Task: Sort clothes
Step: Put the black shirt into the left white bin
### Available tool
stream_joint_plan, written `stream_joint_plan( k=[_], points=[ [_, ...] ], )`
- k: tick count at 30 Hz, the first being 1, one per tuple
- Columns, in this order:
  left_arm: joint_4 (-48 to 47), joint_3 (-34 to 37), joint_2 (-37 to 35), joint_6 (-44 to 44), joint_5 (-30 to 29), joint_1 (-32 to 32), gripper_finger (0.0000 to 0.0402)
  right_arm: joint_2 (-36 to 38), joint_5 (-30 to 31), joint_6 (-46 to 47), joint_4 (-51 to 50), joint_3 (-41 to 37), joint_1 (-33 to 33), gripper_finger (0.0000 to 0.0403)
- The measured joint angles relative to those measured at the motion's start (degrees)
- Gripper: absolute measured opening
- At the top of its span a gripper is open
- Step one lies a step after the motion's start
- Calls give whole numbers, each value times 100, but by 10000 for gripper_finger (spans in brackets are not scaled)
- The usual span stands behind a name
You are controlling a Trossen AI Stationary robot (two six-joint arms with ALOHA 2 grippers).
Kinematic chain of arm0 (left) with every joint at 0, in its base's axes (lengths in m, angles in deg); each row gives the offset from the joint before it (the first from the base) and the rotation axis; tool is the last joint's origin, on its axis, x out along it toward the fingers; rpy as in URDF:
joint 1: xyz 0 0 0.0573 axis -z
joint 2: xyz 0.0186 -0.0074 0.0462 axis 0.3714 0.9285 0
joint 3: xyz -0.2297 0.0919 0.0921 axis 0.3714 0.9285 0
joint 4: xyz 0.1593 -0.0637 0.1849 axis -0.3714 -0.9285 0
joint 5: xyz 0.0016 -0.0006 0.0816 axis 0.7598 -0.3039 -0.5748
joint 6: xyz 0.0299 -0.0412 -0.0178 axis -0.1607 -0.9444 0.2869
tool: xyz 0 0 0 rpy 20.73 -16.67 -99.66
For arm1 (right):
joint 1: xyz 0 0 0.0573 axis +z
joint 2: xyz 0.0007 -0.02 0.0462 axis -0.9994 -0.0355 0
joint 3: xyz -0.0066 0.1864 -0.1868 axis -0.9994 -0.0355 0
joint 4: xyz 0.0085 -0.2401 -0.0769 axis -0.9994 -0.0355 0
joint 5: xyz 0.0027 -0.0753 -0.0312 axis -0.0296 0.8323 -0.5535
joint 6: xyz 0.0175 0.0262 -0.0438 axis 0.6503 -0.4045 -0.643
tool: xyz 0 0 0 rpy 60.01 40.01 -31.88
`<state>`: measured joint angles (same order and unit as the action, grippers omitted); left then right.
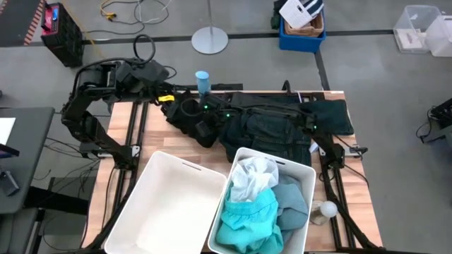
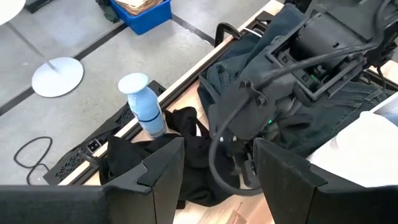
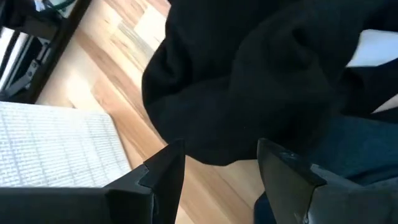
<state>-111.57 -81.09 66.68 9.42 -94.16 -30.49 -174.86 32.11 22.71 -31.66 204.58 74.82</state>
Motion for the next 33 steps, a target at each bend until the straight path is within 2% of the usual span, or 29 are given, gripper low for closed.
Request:
stream_joint_plan(
  k=[21, 26, 33],
  points=[
    [-1, 2, 0, 35, 28, 2, 190, -754, -82, 410, 620, 1, 65, 211],
    [0, 2, 0, 87, 33, 2, 190, -934, -214, 315, 610, 7, 120, 158],
    [0, 2, 0, 103, 33, 2, 190, -885, -308, -45, 718, 0, 141, 18]
  ],
)
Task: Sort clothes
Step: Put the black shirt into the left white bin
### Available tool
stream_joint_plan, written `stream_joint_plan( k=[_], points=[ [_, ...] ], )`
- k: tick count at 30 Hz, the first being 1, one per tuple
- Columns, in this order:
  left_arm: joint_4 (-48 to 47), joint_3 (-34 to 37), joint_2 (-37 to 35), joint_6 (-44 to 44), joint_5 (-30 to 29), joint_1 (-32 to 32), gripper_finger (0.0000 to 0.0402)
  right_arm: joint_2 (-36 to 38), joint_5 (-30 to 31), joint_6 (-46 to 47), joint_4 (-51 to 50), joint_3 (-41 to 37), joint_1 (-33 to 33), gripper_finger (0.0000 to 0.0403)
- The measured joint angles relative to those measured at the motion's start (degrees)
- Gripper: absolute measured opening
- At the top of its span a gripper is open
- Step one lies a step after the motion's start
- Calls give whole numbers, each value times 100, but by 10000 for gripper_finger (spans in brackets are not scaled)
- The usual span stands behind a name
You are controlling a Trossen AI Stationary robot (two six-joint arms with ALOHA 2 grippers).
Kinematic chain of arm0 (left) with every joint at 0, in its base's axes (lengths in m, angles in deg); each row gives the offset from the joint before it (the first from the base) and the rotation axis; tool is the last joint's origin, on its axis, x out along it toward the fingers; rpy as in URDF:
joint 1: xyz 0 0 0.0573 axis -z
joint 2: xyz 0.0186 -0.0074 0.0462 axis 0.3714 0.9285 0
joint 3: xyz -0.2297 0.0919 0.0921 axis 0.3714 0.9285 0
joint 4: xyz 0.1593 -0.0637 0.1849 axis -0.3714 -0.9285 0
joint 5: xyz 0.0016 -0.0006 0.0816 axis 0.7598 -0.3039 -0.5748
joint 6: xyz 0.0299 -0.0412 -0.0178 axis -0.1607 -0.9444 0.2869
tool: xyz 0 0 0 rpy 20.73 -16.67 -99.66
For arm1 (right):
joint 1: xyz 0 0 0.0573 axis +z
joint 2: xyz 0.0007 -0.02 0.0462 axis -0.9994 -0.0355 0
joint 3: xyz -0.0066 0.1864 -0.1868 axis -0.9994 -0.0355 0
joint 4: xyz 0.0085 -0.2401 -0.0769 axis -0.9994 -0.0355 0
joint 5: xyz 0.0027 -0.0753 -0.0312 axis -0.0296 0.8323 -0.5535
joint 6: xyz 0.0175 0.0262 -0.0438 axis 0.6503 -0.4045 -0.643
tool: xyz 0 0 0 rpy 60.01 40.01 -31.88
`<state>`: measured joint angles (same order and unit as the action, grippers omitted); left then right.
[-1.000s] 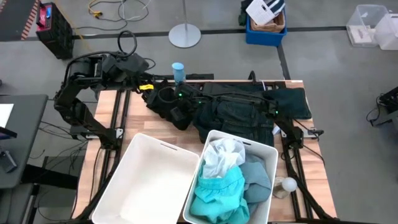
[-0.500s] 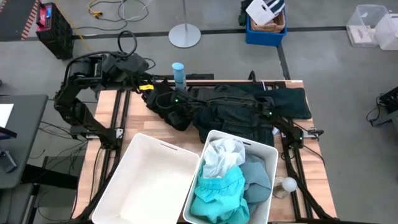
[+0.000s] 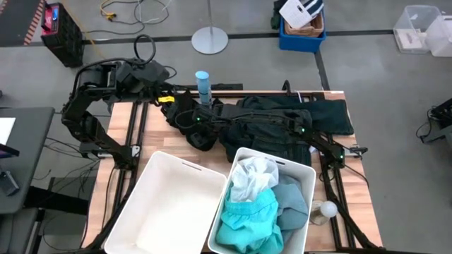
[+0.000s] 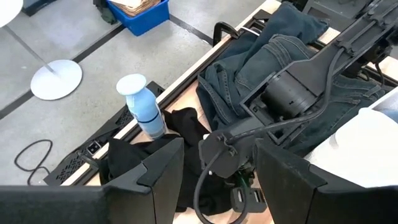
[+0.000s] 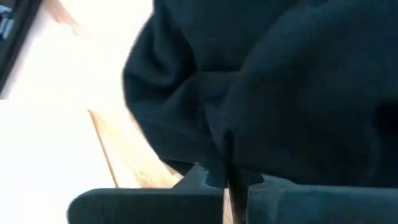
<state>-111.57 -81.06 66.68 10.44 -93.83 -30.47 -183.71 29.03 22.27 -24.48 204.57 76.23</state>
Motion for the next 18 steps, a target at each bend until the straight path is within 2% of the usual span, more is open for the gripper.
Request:
stream_joint_plan(
  k=[9, 18],
  points=[
    [0, 0, 0, -2, 140, 0, 190, 672, 57, -813, 271, -2, 46, 3],
    [0, 0, 0, 90, 211, 0, 190, 1848, 166, -1763, 322, -2, 40, 1]
  ],
)
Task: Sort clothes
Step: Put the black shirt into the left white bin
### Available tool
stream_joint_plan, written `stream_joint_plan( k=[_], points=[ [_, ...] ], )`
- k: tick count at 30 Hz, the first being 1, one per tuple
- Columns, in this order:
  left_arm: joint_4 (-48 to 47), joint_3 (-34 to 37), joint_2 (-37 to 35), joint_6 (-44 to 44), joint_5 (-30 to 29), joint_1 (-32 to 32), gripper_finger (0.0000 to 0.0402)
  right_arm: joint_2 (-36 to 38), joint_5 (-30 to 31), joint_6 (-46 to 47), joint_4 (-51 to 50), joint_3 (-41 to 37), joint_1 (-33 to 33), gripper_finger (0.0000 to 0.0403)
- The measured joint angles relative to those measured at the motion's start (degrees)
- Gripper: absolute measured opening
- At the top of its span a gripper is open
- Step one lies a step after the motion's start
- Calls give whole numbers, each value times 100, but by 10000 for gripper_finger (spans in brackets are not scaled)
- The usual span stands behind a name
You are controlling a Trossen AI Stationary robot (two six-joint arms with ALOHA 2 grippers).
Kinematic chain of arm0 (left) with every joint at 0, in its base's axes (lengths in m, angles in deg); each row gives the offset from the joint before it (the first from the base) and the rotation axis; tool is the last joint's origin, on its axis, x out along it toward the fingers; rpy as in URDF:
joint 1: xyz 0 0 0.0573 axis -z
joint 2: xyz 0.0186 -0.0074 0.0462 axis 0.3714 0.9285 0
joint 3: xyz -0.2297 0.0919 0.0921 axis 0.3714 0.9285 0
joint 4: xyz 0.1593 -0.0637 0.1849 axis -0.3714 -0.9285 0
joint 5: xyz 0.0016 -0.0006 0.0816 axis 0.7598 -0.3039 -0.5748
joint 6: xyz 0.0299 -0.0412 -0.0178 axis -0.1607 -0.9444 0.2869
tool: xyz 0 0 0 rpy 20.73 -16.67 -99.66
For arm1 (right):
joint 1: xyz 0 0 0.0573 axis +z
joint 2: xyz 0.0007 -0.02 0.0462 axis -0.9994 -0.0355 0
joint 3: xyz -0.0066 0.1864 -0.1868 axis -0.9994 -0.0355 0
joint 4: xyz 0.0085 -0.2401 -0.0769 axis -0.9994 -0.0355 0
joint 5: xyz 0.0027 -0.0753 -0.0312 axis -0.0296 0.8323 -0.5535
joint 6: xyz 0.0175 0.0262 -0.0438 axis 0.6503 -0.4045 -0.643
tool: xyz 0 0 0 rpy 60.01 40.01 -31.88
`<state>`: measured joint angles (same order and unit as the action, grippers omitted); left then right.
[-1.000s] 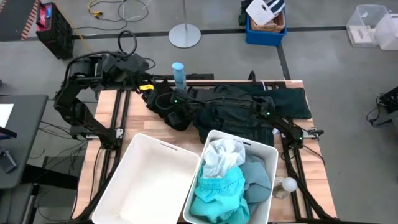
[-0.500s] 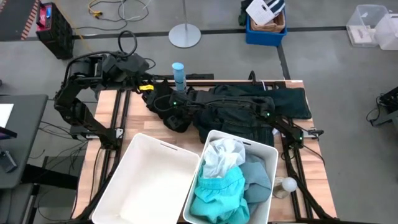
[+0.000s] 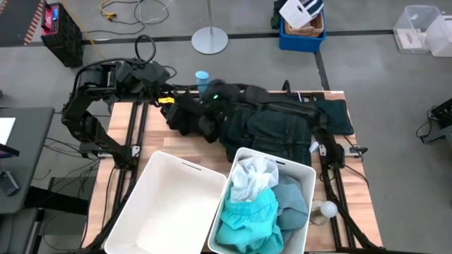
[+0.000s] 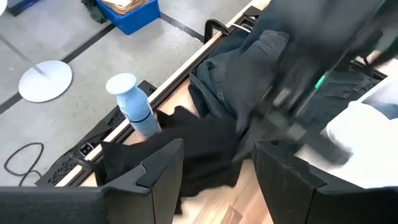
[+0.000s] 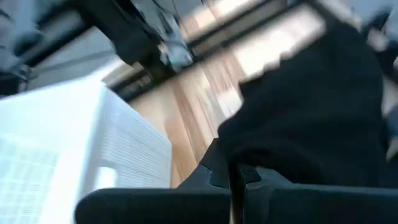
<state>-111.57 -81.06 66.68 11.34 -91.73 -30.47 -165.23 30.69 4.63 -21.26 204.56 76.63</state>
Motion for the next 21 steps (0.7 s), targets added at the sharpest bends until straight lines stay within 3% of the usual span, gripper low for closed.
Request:
stream_joint_plan(
  k=[11, 21],
  points=[
    [41, 0, 19, 269, 254, 0, 190, 1417, -24, -643, 564, 0, 9, 0],
    [936, 0, 168, 936, 920, 171, 190, 1874, -263, -639, 1398, 0, 222, 0]
  ],
)
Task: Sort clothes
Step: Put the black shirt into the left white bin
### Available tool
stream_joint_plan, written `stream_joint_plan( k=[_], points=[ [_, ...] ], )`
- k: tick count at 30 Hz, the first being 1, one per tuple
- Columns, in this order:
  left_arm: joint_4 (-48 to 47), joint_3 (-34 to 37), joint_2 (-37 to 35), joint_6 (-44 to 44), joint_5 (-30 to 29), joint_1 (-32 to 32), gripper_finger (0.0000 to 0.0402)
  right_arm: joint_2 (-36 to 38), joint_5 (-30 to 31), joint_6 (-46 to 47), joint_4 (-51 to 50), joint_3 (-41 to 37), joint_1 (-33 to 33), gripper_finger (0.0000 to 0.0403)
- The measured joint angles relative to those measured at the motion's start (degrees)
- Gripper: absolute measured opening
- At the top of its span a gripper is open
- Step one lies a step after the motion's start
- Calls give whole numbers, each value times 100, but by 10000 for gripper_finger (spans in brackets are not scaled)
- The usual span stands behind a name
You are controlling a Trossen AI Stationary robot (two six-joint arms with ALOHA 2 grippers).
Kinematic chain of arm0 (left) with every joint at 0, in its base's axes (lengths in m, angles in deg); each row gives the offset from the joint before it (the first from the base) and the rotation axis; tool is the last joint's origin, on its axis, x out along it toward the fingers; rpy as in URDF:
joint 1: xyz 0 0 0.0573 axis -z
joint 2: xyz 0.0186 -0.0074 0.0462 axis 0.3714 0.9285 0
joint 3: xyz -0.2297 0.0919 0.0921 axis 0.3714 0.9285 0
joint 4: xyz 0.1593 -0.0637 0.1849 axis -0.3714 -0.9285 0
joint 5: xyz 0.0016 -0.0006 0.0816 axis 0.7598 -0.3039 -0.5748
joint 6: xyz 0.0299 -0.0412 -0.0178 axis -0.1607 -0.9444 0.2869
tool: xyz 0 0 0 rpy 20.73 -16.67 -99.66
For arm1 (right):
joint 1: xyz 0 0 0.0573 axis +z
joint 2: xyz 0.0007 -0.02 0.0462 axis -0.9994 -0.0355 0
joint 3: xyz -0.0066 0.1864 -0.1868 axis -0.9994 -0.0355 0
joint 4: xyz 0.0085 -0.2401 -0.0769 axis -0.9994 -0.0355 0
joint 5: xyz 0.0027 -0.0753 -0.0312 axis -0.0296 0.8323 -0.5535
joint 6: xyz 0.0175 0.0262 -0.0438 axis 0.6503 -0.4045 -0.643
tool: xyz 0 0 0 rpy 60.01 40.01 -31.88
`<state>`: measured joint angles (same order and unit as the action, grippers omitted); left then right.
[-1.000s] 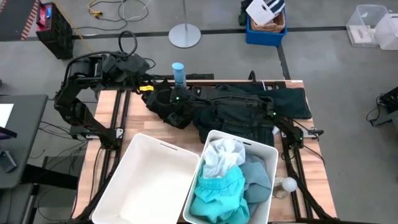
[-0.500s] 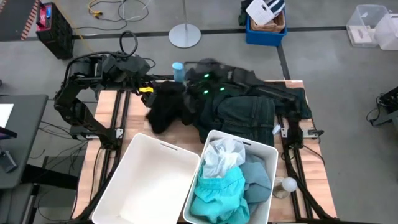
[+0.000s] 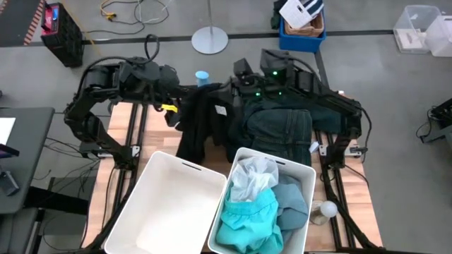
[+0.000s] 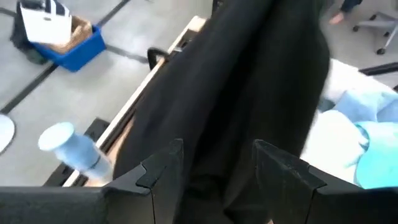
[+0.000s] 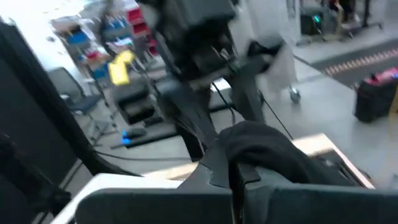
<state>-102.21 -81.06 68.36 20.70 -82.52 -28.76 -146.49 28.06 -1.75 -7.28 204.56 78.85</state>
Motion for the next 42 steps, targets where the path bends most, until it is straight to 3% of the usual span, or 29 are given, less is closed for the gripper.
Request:
stream_joint_plan(
  k=[8, 17, 21, 26, 30, 35, 42],
  points=[
    [90, 9, -139, 12, -261, 4, 190, 93, -305, 43, 519, 0, 362, 0],
    [408, 4, -901, -301, -709, -84, 190, 100, -1726, 14, 2330, 2, 919, 0],
    [295, 0, -1030, -430, -922, -170, 190, 98, -2152, 42, 2619, 7, 1048, 0],
    [13, 0, -971, -549, -934, -288, 190, 53, -2356, 314, 2889, 4, 1294, 0],
    [-166, 0, -835, -613, -927, -293, 190, -180, -2642, 900, 3993, 9, 1565, 0],
    [-139, 0, -706, -599, -806, -293, 190, -621, -2645, 1755, 4981, 9, 1830, 0],
    [-83, 0, -718, -486, -808, -293, 190, -1364, -2160, 2570, 4937, 2, 2068, 0]
  ],
)
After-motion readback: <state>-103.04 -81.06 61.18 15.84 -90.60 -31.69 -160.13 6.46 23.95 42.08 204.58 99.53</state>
